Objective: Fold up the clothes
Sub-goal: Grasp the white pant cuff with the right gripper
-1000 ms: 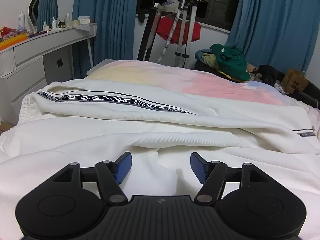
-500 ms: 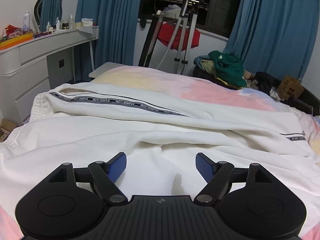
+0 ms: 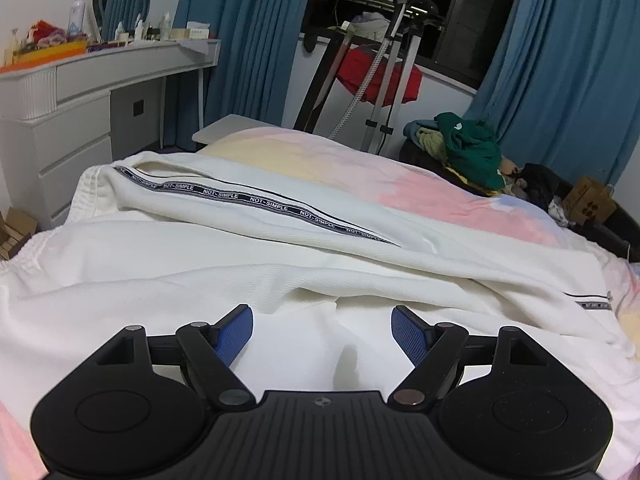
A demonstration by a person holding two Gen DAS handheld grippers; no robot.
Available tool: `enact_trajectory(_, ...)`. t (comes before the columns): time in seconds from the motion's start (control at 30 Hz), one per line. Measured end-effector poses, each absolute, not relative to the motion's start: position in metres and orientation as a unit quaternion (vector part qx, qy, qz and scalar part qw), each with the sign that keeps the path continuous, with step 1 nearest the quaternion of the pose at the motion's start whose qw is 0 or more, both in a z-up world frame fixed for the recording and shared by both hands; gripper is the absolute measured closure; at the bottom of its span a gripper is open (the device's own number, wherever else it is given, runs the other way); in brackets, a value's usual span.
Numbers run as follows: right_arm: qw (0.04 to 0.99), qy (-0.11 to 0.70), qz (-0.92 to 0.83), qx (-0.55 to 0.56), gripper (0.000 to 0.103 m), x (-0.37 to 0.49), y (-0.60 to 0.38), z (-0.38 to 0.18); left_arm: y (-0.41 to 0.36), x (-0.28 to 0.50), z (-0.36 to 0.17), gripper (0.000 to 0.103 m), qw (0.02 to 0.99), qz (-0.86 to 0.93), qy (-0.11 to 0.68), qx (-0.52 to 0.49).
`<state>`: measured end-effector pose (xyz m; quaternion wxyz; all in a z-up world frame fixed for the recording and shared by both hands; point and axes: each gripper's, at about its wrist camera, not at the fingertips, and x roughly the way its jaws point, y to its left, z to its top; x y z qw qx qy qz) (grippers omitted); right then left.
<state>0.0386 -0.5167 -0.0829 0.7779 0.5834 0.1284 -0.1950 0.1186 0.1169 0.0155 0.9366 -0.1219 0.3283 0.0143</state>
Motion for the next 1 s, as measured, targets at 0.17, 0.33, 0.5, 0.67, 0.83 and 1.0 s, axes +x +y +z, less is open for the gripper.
enact_trajectory(0.17,0.801,0.060,-0.126,0.582,0.034,0.029,-0.519,-0.067,0.116,0.121,0.015,0.025,0.935,0.011,0.331,-0.127)
enact_trajectory(0.33,0.826,0.016,-0.142,0.545,0.035,0.015,-0.516,-0.050,0.117,0.122,0.014,0.025,0.934,0.012,0.334,-0.129)
enact_trajectory(0.5,0.812,0.049,-0.230,0.534,0.035,0.002,-0.516,-0.056,0.117,0.123,0.012,0.025,0.931,0.013,0.339,-0.133)
enact_trajectory(0.67,0.733,0.187,-0.342,0.558,0.035,-0.002,-0.513,-0.076,0.118,0.122,0.010,0.025,0.930,0.011,0.342,-0.135)
enact_trajectory(0.83,0.678,0.191,-0.354,0.615,0.037,-0.019,-0.514,-0.093,0.118,0.122,0.009,0.025,0.928,0.008,0.345,-0.139)
enact_trajectory(1.0,0.658,0.239,-0.302,0.647,0.036,0.004,-0.514,-0.120,0.118,0.124,0.007,0.025,0.926,0.010,0.349,-0.146)
